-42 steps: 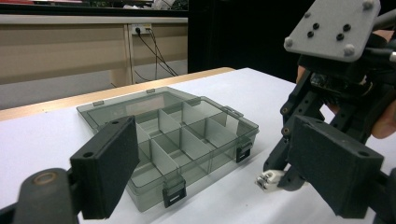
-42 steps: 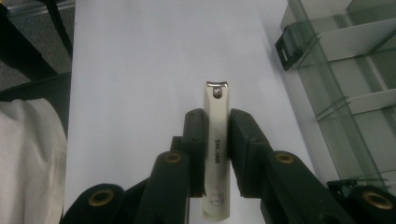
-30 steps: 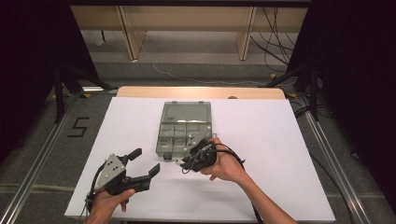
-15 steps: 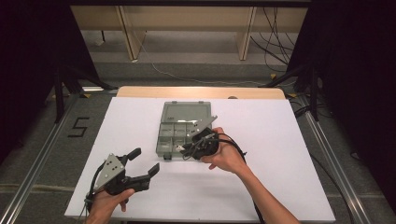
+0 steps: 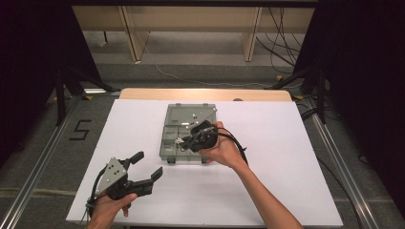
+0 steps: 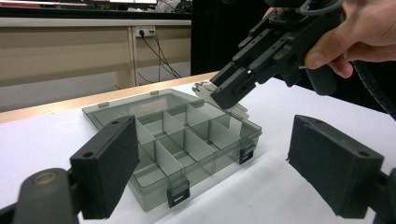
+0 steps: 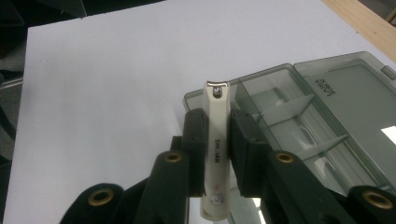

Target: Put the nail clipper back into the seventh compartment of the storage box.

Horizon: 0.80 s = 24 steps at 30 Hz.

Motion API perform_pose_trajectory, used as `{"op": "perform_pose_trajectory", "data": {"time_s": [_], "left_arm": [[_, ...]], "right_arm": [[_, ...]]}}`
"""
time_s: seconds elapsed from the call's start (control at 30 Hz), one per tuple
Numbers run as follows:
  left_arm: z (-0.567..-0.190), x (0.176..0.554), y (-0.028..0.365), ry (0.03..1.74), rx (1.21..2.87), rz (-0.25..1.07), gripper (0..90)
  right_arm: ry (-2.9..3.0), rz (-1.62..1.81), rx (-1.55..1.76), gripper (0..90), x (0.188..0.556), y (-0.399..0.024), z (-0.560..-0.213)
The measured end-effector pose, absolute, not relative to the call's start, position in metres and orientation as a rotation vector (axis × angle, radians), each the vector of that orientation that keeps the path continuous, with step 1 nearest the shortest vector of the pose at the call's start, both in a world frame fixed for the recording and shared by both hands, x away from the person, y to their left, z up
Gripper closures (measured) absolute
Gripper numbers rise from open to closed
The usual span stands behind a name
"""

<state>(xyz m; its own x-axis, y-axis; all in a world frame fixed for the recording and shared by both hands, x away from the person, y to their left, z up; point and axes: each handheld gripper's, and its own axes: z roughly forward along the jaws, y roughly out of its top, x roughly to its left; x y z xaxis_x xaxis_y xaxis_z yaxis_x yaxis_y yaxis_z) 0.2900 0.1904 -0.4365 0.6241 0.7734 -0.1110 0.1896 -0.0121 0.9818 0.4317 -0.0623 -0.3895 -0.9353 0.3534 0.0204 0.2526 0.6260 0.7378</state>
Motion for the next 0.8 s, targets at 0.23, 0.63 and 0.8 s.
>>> {"op": "perform_pose_trajectory", "data": {"time_s": [0.23, 0.63, 0.8], "left_arm": [[-0.436, 0.289, 0.190, 0.838, 1.552, 0.561, 15.6], [-0.435, 0.289, 0.191, 0.830, 1.550, 0.571, 15.6], [-0.436, 0.289, 0.191, 0.831, 1.550, 0.571, 15.6]], "right_arm": [[2.706, 1.204, 0.534, 77.2, 0.438, -0.055, -0.392], [2.698, 1.164, 0.604, 77.2, 0.450, -0.048, -0.400], [2.674, 1.143, 0.644, 77.2, 0.454, -0.053, -0.402]]}}
